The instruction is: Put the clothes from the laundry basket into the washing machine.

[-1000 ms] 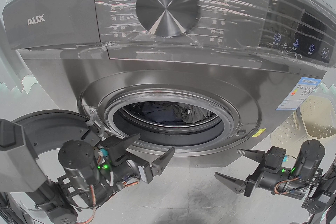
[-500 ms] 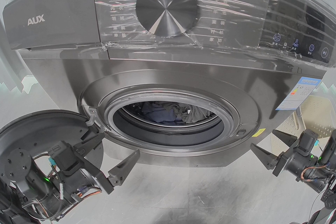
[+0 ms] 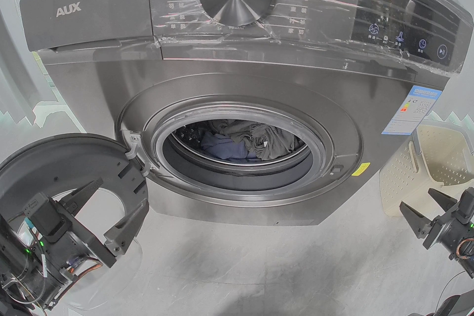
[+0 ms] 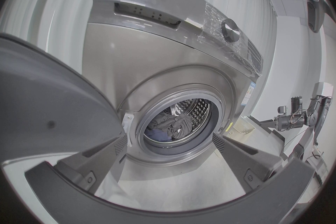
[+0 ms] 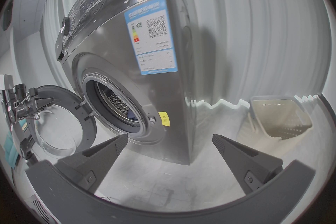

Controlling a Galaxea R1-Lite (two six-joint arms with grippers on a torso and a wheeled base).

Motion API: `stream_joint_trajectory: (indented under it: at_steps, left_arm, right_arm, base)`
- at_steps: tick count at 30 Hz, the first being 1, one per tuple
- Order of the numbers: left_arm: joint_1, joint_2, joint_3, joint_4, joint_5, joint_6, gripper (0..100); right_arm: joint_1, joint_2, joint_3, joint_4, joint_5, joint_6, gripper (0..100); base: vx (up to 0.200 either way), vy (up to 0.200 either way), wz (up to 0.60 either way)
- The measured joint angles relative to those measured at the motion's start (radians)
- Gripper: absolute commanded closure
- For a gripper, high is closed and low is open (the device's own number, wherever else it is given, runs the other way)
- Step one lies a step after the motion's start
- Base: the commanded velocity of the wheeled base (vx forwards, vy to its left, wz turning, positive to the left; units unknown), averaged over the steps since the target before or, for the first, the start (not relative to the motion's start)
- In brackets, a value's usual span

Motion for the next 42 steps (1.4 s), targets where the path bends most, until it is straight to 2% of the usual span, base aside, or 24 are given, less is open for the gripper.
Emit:
stream_joint_trajectory:
  at_steps: [6, 10, 13, 18, 22, 26, 29, 33, 38, 42]
  left_arm:
    - [0.046, -0.116, 0.0, 0.125, -0.001, 0.019, 0]
    - [0.076, -0.187, 0.0, 0.19, -0.003, 0.025, 0]
    - [0.109, -0.253, 0.0, 0.254, -0.006, 0.026, 0]
    - [0.151, -0.358, 0.0, 0.413, -0.01, 0.023, 0]
    - [0.194, -0.445, 0.0, 0.493, -0.02, 0.022, 0]
    - [0.26, -0.536, 0.0, 0.569, -0.038, 0.022, 0]
    - [0.313, -0.602, 0.0, 0.641, -0.047, 0.024, 0]
    - [0.392, -0.693, 0.0, 0.739, -0.063, 0.027, 0]
    - [0.495, -0.831, 0.0, 0.857, -0.111, 0.04, 0]
    - [0.581, -0.954, 0.0, 0.993, -0.172, 0.067, 0]
  right_arm:
    - [-0.08, -0.17, 0.0, 0.161, -0.001, -0.014, 0]
    - [-0.106, -0.287, 0.0, 0.271, -0.001, -0.027, 0]
    - [-0.12, -0.381, 0.0, 0.353, 0.0, -0.033, 0]
    - [-0.154, -0.491, 0.0, 0.412, 0.001, -0.037, 0]
    - [-0.194, -0.55, 0.0, 0.426, 0.003, -0.048, 0]
    - [-0.249, -0.597, 0.0, 0.433, 0.02, -0.06, 0]
    - [-0.295, -0.627, 0.0, 0.439, 0.041, -0.071, 0]
    - [-0.346, -0.671, 0.0, 0.474, 0.09, -0.08, 0]
    - [-0.408, -0.787, 0.0, 0.643, 0.2, -0.092, 0]
    - [-0.44, -0.87, 0.0, 0.724, 0.257, -0.1, 0]
  base:
    - [-0.067, 0.0, 0.0]
    - [-0.2, 0.0, 0.0]
    - [0.0, 0.0, 0.0]
    - [-0.08, 0.0, 0.0]
    - [-0.2, 0.0, 0.0]
    - [0.0, 0.0, 0.0]
    - [0.0, 0.0, 0.0]
    - [0.0, 0.0, 0.0]
    - [0.0, 0.0, 0.0]
    - [0.0, 0.0, 0.0]
